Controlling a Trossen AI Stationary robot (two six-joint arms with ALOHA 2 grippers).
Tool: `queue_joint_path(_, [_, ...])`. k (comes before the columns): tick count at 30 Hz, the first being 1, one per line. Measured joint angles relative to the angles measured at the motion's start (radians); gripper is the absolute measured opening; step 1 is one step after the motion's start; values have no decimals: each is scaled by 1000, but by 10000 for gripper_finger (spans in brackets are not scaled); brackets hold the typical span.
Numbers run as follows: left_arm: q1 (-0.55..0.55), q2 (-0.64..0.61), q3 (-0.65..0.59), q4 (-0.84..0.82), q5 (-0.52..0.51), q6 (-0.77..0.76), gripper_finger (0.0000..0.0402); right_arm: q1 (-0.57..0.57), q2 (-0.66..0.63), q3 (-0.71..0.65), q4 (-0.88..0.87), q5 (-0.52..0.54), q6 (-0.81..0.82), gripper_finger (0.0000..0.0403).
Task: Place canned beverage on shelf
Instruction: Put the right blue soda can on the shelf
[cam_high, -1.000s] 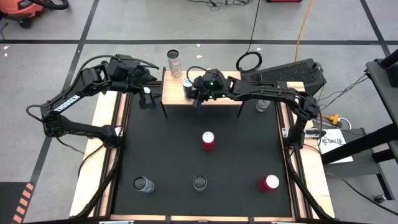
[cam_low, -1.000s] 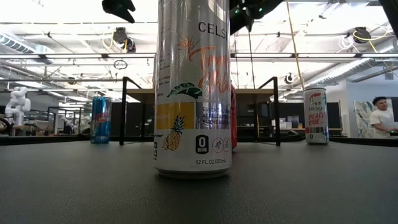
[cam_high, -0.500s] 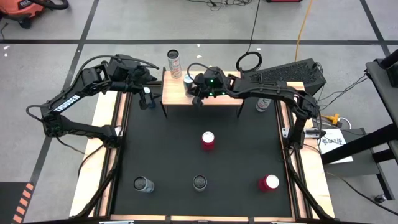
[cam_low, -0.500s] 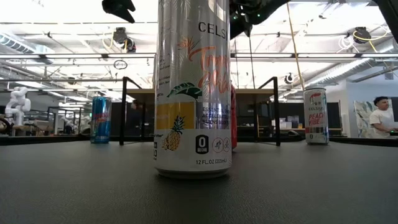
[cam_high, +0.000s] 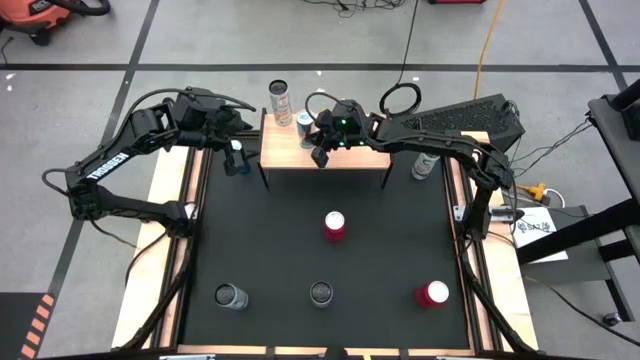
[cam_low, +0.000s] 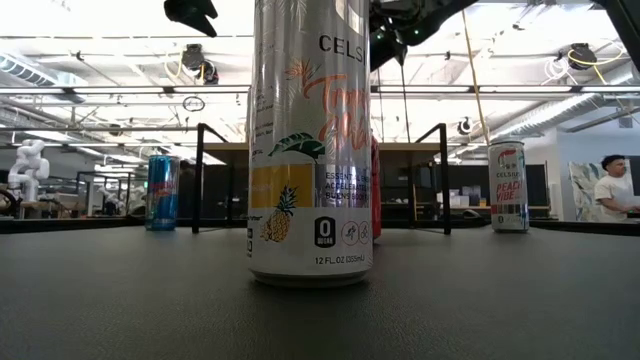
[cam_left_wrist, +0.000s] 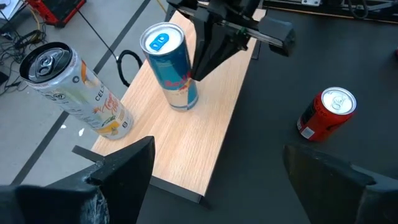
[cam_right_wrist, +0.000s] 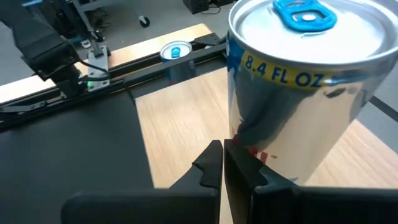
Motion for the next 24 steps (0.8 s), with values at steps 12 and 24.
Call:
queue_joint_path(12, [0,0,0,0,0,0,350,-36,1,0,55,0,0,0])
queue_joint_path(24, [0,0,0,0,0,2,350,-71,12,1,64,-33,0,0])
